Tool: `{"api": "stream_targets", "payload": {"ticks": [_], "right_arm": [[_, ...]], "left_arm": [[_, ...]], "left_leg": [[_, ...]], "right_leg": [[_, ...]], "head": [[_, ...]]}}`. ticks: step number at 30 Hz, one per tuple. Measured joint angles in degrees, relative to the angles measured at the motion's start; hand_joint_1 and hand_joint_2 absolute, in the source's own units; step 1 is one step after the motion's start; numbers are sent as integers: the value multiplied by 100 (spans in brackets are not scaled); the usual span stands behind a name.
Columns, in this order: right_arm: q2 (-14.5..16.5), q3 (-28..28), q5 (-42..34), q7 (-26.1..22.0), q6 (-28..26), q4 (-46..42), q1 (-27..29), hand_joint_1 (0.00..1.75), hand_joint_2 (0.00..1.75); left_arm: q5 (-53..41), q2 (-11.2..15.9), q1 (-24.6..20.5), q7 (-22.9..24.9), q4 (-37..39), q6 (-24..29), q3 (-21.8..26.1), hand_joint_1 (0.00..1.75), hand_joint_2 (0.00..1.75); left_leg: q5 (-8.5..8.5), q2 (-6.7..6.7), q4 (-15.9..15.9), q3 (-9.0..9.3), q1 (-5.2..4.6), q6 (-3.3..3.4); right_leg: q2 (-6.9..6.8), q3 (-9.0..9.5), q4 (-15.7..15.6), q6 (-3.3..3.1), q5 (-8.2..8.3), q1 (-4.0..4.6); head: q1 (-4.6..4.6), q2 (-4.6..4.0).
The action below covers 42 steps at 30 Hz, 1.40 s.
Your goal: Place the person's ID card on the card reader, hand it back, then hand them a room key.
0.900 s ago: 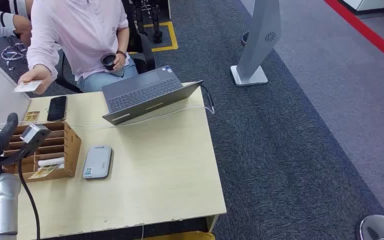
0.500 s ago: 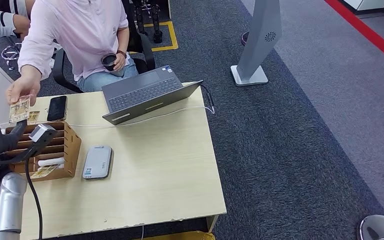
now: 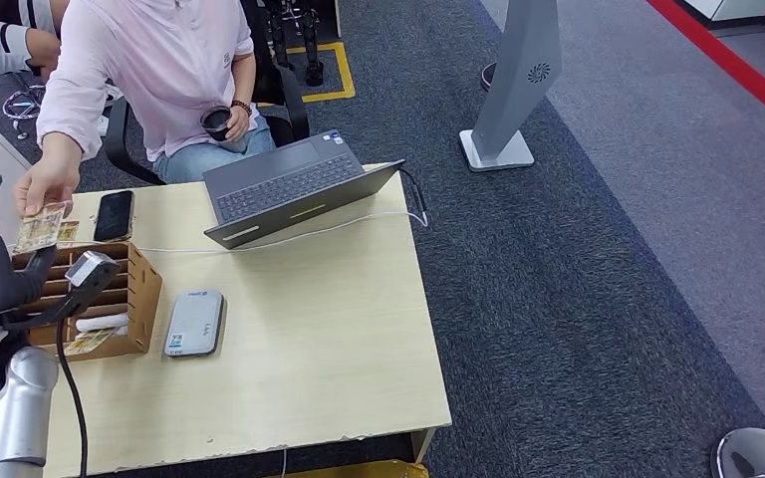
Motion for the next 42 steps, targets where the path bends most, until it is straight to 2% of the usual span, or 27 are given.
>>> {"api": "stream_targets", "payload": {"ticks": [2,6,19,25,33,42], "right_arm": [[0,-1,2,2,-7,0,0,0,0],[0,-3,-9,5,-9,0,0,0,175],[-1,-3,28,1,-20,-1,-20,0,175],[8,-3,101,-10,-62,-10,-82,0,175],[50,-9,171,-14,-69,-13,-128,0,175],[100,-29,203,-78,-66,-33,-142,0,175]], "left_arm": [[74,-12,0,-62,34,0,-10,175,175],[210,-42,0,-132,80,0,-72,175,175],[254,-113,21,-182,103,0,-113,175,175],[341,-179,321,-387,58,0,-206,175,175],[-78,-251,795,111,42,-155,-646,175,175],[-395,-252,898,538,538,-515,-926,175,175]], "left_leg": [[0,0,0,0,0,0],[0,0,0,-1,0,0],[0,-1,0,-2,0,0],[0,0,0,-1,-1,0],[-1,-1,0,-3,-4,0],[-1,-3,0,-4,-2,0]], "right_leg": [[0,-1,0,0,0,0],[0,-1,0,0,0,0],[0,-1,0,0,0,0],[-1,-2,0,0,-1,0],[-3,-4,-1,2,-2,-1],[-6,-4,-1,2,-2,-1]], "head": [[1,0],[1,0],[1,0],[0,0],[-1,0],[-1,0]]}}
